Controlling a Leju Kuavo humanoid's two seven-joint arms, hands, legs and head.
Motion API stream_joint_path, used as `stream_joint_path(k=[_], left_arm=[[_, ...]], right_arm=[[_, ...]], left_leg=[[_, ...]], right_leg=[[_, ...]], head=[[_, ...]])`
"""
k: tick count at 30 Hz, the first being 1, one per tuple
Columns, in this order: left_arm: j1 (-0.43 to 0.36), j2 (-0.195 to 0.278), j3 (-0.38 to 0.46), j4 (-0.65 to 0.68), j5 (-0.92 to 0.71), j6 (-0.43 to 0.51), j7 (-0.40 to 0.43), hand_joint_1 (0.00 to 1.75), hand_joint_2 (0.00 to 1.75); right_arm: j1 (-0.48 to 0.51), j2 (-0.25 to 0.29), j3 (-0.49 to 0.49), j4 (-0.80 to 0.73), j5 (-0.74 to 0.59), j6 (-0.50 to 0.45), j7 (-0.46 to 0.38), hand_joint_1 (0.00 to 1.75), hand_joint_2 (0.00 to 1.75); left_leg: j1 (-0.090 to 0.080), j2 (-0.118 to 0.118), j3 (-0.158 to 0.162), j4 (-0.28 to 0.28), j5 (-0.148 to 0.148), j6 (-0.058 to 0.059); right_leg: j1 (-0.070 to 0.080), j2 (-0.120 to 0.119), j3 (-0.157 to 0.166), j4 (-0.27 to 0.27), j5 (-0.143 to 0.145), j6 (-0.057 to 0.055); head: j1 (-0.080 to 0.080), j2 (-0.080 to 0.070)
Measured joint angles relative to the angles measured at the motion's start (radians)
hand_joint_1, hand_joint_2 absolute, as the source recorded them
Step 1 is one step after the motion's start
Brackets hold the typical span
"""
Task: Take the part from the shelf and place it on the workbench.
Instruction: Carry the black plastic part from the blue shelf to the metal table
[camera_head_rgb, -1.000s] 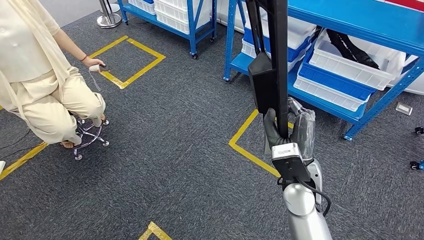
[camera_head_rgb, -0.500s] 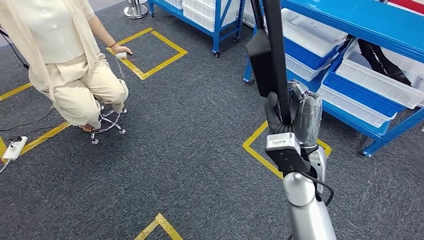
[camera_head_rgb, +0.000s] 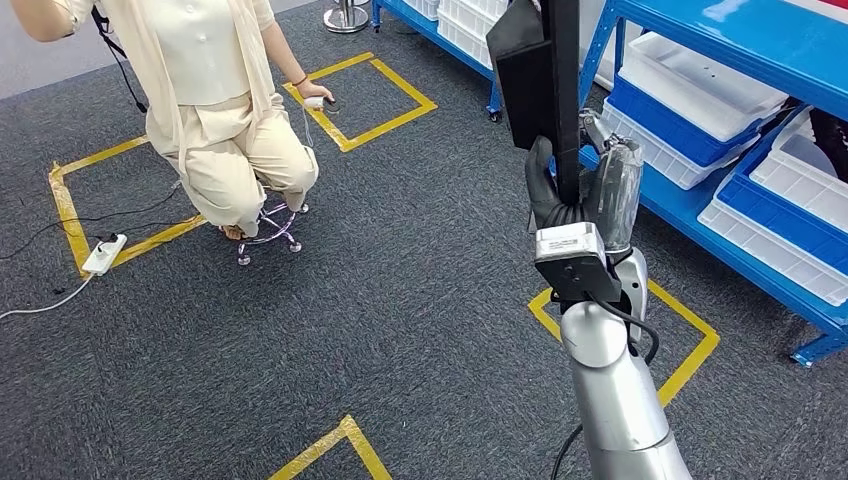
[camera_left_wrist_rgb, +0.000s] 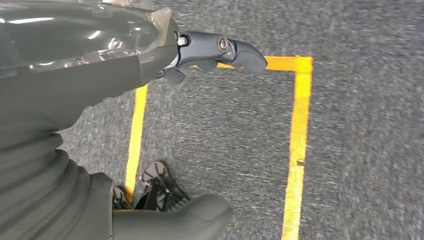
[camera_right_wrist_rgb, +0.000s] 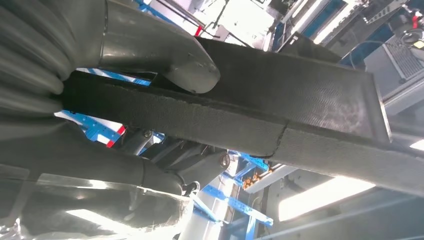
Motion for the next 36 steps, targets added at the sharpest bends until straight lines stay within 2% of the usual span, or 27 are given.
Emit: stream_joint_path(k=[2, 3, 4, 6, 7, 8, 9, 11, 12, 13, 15, 17, 18, 20, 21, 22, 23, 24, 25, 27, 28, 30, 31, 33, 34, 35, 36], left_arm=[[0.001, 0.000, 0.008, 0.000, 0.004, 0.007, -0.003, 0.00, 1.75], [0.001, 0.000, 0.011, 0.000, 0.005, 0.009, -0.005, 0.00, 1.75], [0.000, 0.000, 0.013, 0.000, 0.005, 0.010, -0.006, 0.00, 1.75], [0.000, -0.001, 0.014, 0.000, 0.005, 0.009, -0.006, 0.00, 1.75], [0.000, -0.001, 0.014, 0.000, 0.005, 0.008, -0.006, 0.00, 1.75], [0.000, -0.001, 0.015, 0.000, 0.005, 0.007, -0.006, 0.00, 1.75], [0.000, -0.001, 0.015, 0.000, 0.005, 0.006, -0.006, 0.00, 1.75], [-0.001, -0.003, 0.015, 0.000, 0.005, 0.000, -0.006, 0.00, 1.75], [-0.002, -0.005, 0.015, 0.001, 0.005, -0.004, -0.006, 0.00, 1.75], [-0.003, -0.007, 0.015, 0.001, 0.003, -0.008, -0.006, 0.00, 1.75], [-0.004, -0.008, 0.015, 0.000, -0.002, -0.016, -0.006, 0.00, 1.75], [-0.004, -0.007, 0.014, 0.000, -0.006, -0.021, -0.006, 0.00, 1.75], [-0.004, -0.007, 0.014, 0.000, -0.006, -0.022, -0.006, 0.00, 1.75], [-0.004, -0.005, 0.014, 0.000, -0.006, -0.023, -0.006, 0.00, 1.75], [-0.004, -0.004, 0.014, 0.000, -0.006, -0.023, -0.006, 0.00, 1.75], [-0.004, -0.004, 0.014, 0.000, -0.006, -0.024, -0.006, 0.00, 1.75], [-0.003, -0.004, 0.014, 0.000, -0.006, -0.024, -0.006, 0.00, 1.75], [-0.003, -0.004, 0.014, 0.000, -0.007, -0.025, -0.006, 0.00, 1.75], [-0.003, -0.004, 0.014, 0.000, -0.009, -0.027, -0.006, 0.00, 1.75], [-0.004, -0.005, 0.014, 0.000, -0.014, -0.033, -0.006, 0.00, 1.75], [-0.003, -0.005, 0.014, 0.000, -0.016, -0.036, -0.005, 0.00, 1.75], [-0.001, -0.005, 0.014, 0.000, -0.020, -0.039, -0.004, 0.00, 1.75], [0.001, -0.004, 0.014, 0.000, -0.022, -0.039, -0.003, 0.00, 1.75], [0.001, -0.003, 0.013, 0.000, -0.024, -0.034, -0.001, 0.00, 1.75], [0.001, -0.002, 0.013, 0.000, -0.025, -0.031, 0.000, 0.00, 1.75], [0.001, -0.002, 0.013, 0.000, -0.025, -0.029, 0.002, 0.00, 1.75], [0.001, -0.001, 0.013, 0.000, -0.025, -0.026, 0.003, 0.00, 1.75]], right_arm=[[-0.006, 0.004, 0.010, 0.005, -0.004, -0.005, 0.000, 1.75, 1.75], [-0.009, 0.007, 0.014, 0.008, -0.006, -0.008, 0.000, 1.75, 1.75], [-0.011, 0.009, 0.017, 0.010, -0.006, -0.011, 0.000, 1.75, 1.75], [-0.014, 0.011, 0.021, 0.014, -0.006, -0.016, 0.001, 1.75, 1.75], [-0.014, 0.011, 0.022, 0.016, -0.006, -0.017, 0.002, 1.75, 1.75], [-0.014, 0.011, 0.023, 0.018, -0.005, -0.019, 0.003, 1.75, 1.75], [-0.014, 0.010, 0.023, 0.019, -0.005, -0.022, 0.004, 1.75, 1.75], [-0.017, 0.008, 0.022, 0.019, -0.002, -0.029, 0.007, 1.75, 1.75], [-0.018, 0.006, 0.021, 0.019, 0.001, -0.032, 0.010, 1.75, 1.75], [-0.020, 0.004, 0.021, 0.018, 0.006, -0.034, 0.014, 1.75, 1.75], [-0.020, -0.003, 0.019, 0.017, 0.016, -0.037, 0.020, 1.75, 1.75], [-0.017, -0.011, 0.018, 0.015, 0.020, -0.039, 0.023, 1.75, 1.75], [-0.016, -0.015, 0.017, 0.014, 0.020, -0.040, 0.024, 1.75, 1.75], [-0.013, -0.024, 0.013, 0.012, 0.021, -0.042, 0.025, 1.75, 1.75], [-0.010, -0.029, 0.012, 0.011, 0.021, -0.043, 0.025, 1.75, 1.75], [-0.006, -0.033, 0.010, 0.011, 0.022, -0.044, 0.025, 1.75, 1.75], [-0.003, -0.036, 0.010, 0.011, 0.022, -0.044, 0.026, 1.75, 1.75], [-0.001, -0.038, 0.009, 0.010, 0.024, -0.044, 0.026, 1.75, 1.75], [0.000, -0.039, 0.009, 0.009, 0.026, -0.044, 0.027, 1.75, 1.75], [0.001, -0.042, 0.008, 0.001, 0.033, -0.046, 0.027, 1.75, 1.75], [0.003, -0.044, 0.008, -0.004, 0.036, -0.047, 0.028, 1.75, 1.75], [0.007, -0.050, 0.006, -0.015, 0.039, -0.049, 0.031, 1.75, 1.75], [0.011, -0.052, 0.005, -0.020, 0.040, -0.050, 0.033, 1.75, 1.75], [0.018, -0.055, 0.003, -0.026, 0.039, -0.051, 0.036, 1.75, 1.75], [0.023, -0.057, 0.002, -0.027, 0.038, -0.051, 0.037, 1.75, 1.75], [0.029, -0.059, 0.001, -0.028, 0.036, -0.051, 0.037, 1.75, 1.75], [0.034, -0.062, 0.001, -0.029, 0.033, -0.051, 0.036, 1.75, 1.75]], left_leg=[[0.000, 0.021, -0.015, 0.024, -0.016, -0.010], [0.001, 0.042, -0.032, 0.061, -0.039, -0.015], [0.003, 0.066, -0.058, 0.116, -0.071, -0.021], [0.014, 0.087, -0.116, 0.234, -0.121, -0.036], [0.022, 0.093, -0.131, 0.263, -0.126, -0.045], [0.031, 0.099, -0.127, 0.255, -0.112, -0.054], [0.039, 0.109, -0.104, 0.212, -0.085, -0.063], [0.052, 0.147, -0.037, 0.092, -0.035, -0.080], [0.053, 0.158, -0.017, 0.055, -0.025, -0.077], [0.051, 0.163, -0.009, 0.040, -0.024, -0.069], [0.039, 0.144, -0.015, 0.040, -0.027, -0.041], [0.033, 0.127, -0.016, 0.035, -0.021, -0.021], [0.033, 0.118, -0.016, 0.033, -0.018, -0.013], [0.030, 0.101, -0.017, 0.031, -0.016, -0.002], [0.026, 0.090, -0.018, 0.031, -0.016, 0.001], [0.022, 0.078, -0.019, 0.031, -0.016, 0.004], [0.017, 0.065, -0.019, 0.032, -0.015, 0.006], [0.013, 0.053, -0.018, 0.032, -0.014, 0.007], [0.010, 0.041, -0.017, 0.032, -0.013, 0.008], [0.007, 0.023, -0.017, 0.031, -0.011, 0.008], [0.007, 0.016, -0.018, 0.030, -0.009, 0.006], [0.009, 0.003, -0.020, 0.026, -0.005, -0.003], [0.010, 0.002, -0.022, 0.027, -0.004, -0.006], [0.006, 0.032, -0.038, 0.062, -0.030, -0.013], [0.005, 0.055, -0.057, 0.105, -0.058, -0.015], [0.004, 0.076, -0.082, 0.163, -0.092, -0.020], [0.006, 0.086, -0.109, 0.223, -0.119, -0.024]], right_leg=[[-0.013, -0.019, 0.010, -0.014, 0.011, -0.017], [-0.020, -0.029, 0.013, -0.020, 0.015, -0.026], [-0.020, -0.039, 0.015, -0.023, 0.017, -0.031], [-0.020, -0.059, 0.016, -0.023, 0.016, -0.036], [-0.021, -0.069, 0.016, -0.023, 0.016, -0.035], [-0.023, -0.078, 0.016, -0.021, 0.014, -0.031], [-0.028, -0.087, 0.017, -0.018, 0.010, -0.026], [-0.027, -0.101, 0.012, -0.001, -0.004, -0.005], [-0.023, -0.107, 0.008, 0.008, -0.012, 0.007], [-0.015, -0.112, 0.007, 0.013, -0.018, 0.017], [-0.012, -0.126, 0.014, 0.010, -0.019, 0.033], [-0.019, -0.112, 0.010, 0.022, -0.031, 0.042], [-0.023, -0.094, -0.004, 0.054, -0.050, 0.040], [-0.024, -0.056, -0.064, 0.175, -0.105, 0.031], [-0.022, -0.048, -0.099, 0.241, -0.127, 0.029], [-0.019, -0.043, -0.124, 0.283, -0.136, 0.028], [-0.014, -0.039, -0.131, 0.287, -0.128, 0.029], [-0.008, -0.034, -0.119, 0.253, -0.106, 0.031], [-0.003, -0.025, -0.091, 0.187, -0.074, 0.030], [0.008, 0.001, -0.040, 0.068, -0.024, 0.015], [0.014, 0.010, -0.028, 0.036, -0.012, 0.004], [0.024, 0.006, -0.022, 0.021, -0.004, -0.016], [0.019, -0.002, -0.018, 0.015, 0.001, -0.025], [0.007, -0.019, -0.005, -0.001, 0.013, -0.042], [0.002, -0.028, -0.002, -0.006, 0.018, -0.048], [0.005, -0.038, -0.001, -0.008, 0.019, -0.051], [0.005, -0.047, -0.002, -0.007, 0.019, -0.053]], head=[[-0.003, 0.000], [-0.005, 0.000], [-0.006, 0.000], [-0.008, 0.000], [-0.008, 0.000], [-0.008, 0.000], [-0.008, 0.000], [-0.011, 0.000], [-0.010, 0.000], [-0.007, 0.000], [0.000, 0.000], [0.002, 0.000], [0.003, 0.000], [0.004, 0.000], [0.005, 0.000], [0.006, 0.000], [0.006, 0.000], [0.006, 0.000], [0.006, 0.000], [0.006, 0.000], [0.006, 0.000], [0.009, 0.000], [0.009, 0.000], [0.008, 0.000], [0.007, 0.000], [0.008, 0.000], [0.007, 0.000]])
